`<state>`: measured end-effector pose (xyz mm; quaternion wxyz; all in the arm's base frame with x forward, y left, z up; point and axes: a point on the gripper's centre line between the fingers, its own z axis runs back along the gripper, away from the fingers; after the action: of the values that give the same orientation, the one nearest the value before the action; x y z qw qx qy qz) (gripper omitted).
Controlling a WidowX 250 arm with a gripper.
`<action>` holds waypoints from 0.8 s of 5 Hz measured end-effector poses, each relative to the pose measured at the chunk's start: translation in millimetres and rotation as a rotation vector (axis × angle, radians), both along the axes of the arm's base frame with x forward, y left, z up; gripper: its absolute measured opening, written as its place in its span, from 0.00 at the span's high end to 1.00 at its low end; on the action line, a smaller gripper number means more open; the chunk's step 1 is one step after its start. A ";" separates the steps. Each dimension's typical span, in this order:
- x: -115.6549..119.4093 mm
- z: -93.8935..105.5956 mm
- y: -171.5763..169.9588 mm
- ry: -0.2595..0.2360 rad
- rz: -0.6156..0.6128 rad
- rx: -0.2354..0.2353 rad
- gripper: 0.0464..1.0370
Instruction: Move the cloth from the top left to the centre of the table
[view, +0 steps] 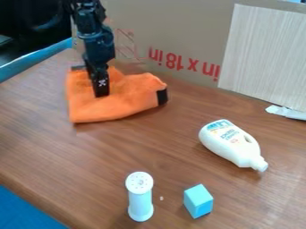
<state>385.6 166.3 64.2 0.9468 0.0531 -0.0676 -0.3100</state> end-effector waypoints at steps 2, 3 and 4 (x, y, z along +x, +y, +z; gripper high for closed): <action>-5.5 -6.2 0.1 -0.004 -0.009 0.011 0.04; -28.4 -6.8 -21.3 0.009 -0.079 0.015 0.04; -52.0 -7.1 -37.3 0.019 -0.142 0.006 0.04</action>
<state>333.6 129.0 57.1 0.9229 0.0479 -0.0613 -0.3771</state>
